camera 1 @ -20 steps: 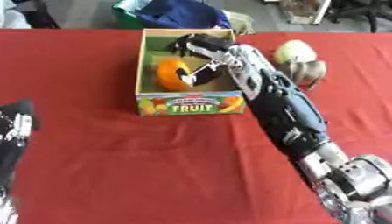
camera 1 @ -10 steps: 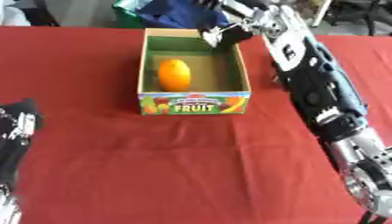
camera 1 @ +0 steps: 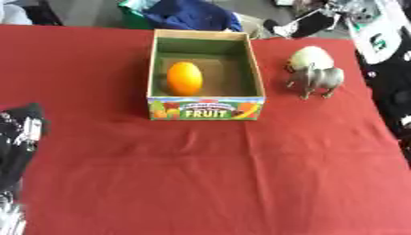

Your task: Pick up objects on the table and place them in the box.

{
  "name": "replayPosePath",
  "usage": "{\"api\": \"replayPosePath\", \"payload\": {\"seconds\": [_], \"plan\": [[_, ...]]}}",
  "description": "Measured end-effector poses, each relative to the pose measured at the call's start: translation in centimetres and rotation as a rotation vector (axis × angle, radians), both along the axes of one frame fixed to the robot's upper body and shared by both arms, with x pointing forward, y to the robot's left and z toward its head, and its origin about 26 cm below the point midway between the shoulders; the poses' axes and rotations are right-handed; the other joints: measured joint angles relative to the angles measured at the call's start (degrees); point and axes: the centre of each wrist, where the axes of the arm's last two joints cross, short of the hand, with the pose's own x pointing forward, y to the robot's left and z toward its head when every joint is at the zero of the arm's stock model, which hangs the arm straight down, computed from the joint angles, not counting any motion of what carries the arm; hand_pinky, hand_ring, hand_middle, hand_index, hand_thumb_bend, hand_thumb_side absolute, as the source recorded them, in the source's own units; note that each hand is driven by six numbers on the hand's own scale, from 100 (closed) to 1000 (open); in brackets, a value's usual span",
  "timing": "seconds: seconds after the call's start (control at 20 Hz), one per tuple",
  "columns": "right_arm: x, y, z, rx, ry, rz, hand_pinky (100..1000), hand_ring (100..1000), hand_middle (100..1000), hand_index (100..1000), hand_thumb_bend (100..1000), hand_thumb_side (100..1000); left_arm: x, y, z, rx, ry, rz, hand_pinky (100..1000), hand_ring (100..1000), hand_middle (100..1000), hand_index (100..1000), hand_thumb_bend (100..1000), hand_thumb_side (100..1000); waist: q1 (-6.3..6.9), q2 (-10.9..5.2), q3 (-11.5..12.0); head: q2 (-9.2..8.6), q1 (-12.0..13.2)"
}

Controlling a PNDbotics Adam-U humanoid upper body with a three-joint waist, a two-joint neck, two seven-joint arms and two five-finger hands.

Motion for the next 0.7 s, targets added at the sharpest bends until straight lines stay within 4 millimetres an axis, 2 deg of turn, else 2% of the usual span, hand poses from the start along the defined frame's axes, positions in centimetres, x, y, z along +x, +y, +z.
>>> {"api": "replayPosePath", "payload": {"seconds": [0.2,0.55,0.7], "plan": [[-0.6,-2.3,-0.4,-0.017,0.006,-0.081,818,926,917,968,331,315,-0.1,0.1,-0.1,0.000,0.003,0.002,605,591,549,622,299,519,-0.05,-0.23,-0.3,0.00,0.0],[-1.2,-5.8,-2.7,-0.036,0.071,-0.197,822,921,919,970,340,353,-0.1,0.1,-0.2,0.001,0.006,0.004,605,591,549,622,298,520,-0.19,-0.31,-0.7,0.01,0.0],[-1.2,-7.0,-3.7,-0.070,0.118,-0.254,829,933,945,979,391,411,-0.1,0.1,-0.2,0.001,0.006,0.005,605,591,549,622,298,520,-0.18,-0.38,-0.7,0.01,-0.1]]}}
